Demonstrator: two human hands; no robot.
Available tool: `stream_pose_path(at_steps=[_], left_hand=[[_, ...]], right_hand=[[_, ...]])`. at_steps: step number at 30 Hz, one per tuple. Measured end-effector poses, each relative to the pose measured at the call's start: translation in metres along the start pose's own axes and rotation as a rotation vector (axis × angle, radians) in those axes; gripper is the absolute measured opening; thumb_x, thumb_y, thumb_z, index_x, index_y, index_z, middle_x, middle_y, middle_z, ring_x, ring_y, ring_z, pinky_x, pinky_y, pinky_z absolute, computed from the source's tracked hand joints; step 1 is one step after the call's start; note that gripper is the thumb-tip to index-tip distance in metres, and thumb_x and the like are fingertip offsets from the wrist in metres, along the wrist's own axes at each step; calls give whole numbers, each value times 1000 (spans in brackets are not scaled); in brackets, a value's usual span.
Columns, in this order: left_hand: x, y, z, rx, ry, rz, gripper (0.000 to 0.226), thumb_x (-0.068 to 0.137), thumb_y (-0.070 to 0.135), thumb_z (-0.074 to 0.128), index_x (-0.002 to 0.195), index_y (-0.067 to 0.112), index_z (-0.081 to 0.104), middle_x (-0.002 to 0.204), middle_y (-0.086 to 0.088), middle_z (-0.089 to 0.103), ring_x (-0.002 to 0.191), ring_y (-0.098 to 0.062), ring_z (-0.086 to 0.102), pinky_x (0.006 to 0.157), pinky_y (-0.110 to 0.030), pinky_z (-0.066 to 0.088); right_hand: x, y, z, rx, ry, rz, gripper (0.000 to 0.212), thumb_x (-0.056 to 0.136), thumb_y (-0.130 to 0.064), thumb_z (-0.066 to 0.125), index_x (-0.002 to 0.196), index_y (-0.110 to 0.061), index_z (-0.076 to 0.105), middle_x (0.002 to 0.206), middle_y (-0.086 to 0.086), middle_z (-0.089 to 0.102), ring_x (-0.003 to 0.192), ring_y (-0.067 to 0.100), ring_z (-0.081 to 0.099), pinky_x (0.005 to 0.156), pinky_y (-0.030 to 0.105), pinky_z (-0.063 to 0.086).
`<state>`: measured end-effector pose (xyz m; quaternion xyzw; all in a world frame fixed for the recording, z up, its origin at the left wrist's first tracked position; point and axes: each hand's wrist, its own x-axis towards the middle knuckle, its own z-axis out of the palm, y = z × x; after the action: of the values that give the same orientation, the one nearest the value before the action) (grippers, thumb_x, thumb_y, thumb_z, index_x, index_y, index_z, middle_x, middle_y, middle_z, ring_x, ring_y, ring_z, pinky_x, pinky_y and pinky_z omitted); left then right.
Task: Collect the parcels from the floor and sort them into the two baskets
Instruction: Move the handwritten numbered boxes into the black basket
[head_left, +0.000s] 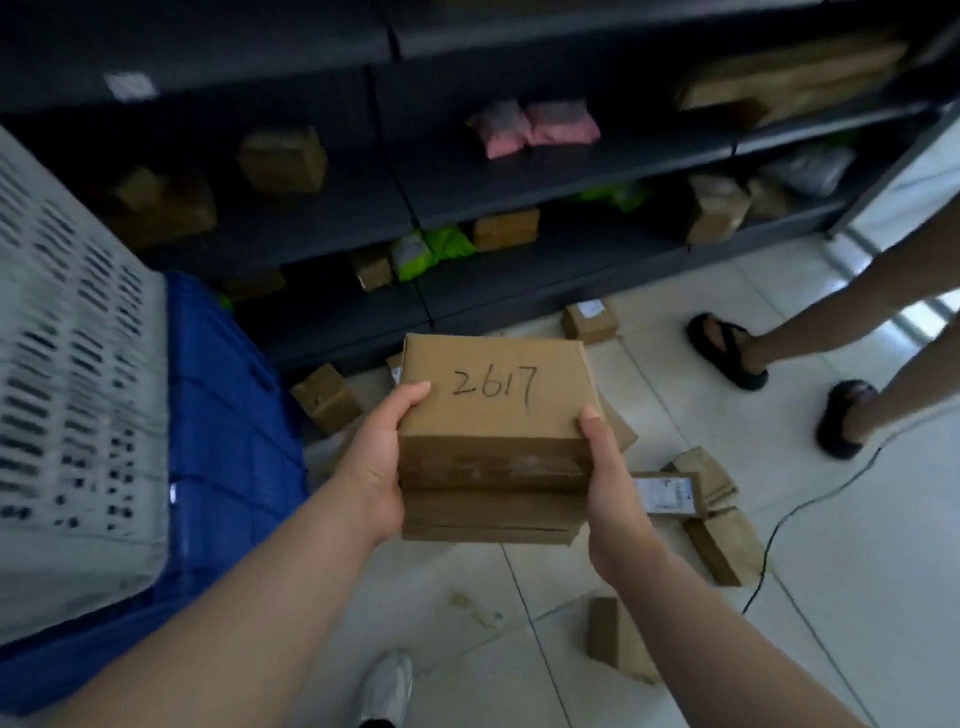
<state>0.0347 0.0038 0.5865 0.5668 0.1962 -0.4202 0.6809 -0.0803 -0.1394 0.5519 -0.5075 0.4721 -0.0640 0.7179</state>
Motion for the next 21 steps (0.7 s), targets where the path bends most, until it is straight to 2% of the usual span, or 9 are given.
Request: stream_pose_path(at_steps=[2,5,7,9,11,13,15,17,21], left_hand=[[-58,32,-6,-21,14,48,31,85,47,60,95,19,67,68,-10,74,83,-31,63,68,-38,47],[-141,67,-21,-87,25,136,33,85,48,60,97,18,68,71,-12,74,82,-32,64,69,-39,48],[-191,85,-35,-141,51,192,33,85,48,60,99,19,69,72,-11,74,81,-31,65,67,-38,49],[-235,100,-52,-204,96,247,35,84,48,63,101,19,70,73,-12,74,80,-31,66,66,-38,51],[-276,112,-74,-274,126,289,36,83,48,63,99,17,71,73,-11,74,77,-30,66,65,-37,50],[-311,121,-100,-314,151,350,36,84,49,61,98,17,71,72,-10,74,76,-28,66,63,-34,49],[-342,130,-132,-334,187,416,38,84,50,60,100,17,72,76,-9,75,79,-28,66,65,-35,50],[-369,138,-168,-371,225,454,35,85,49,59,95,17,72,73,-8,74,78,-27,66,65,-34,50],[-417,147,-257,-434,333,519,34,85,49,60,92,18,73,74,-9,75,77,-28,66,61,-31,49]], right_hand=[[-45,-35,14,-56,-52,-23,69,84,-69,49,133,-21,45,125,4,53,111,22,50,93,38,39],[-109,-83,39,-128,-149,-93,60,87,-67,45,128,-23,45,121,4,53,109,22,49,92,37,35],[-146,-107,59,-170,-218,-118,72,81,-74,47,133,-23,45,123,6,54,111,24,50,99,41,37],[-182,-126,84,-211,-269,-140,91,67,-84,52,137,-26,46,125,6,56,113,27,53,106,50,38],[-214,-140,111,-258,-317,-185,97,60,-89,50,136,-29,48,125,5,58,115,28,53,107,55,37],[-245,-150,141,-303,-382,-220,84,70,-84,48,132,-28,50,125,5,56,115,28,52,108,55,36],[-276,-157,174,-334,-459,-242,57,82,-74,47,115,-28,56,115,6,59,110,27,54,107,53,37],[-302,-155,212,-362,-516,-241,42,85,-69,48,99,-31,58,108,5,64,105,27,58,106,52,40],[-357,-131,303,-371,-669,-213,56,82,-71,52,115,-27,61,110,7,68,105,30,62,103,53,44]])
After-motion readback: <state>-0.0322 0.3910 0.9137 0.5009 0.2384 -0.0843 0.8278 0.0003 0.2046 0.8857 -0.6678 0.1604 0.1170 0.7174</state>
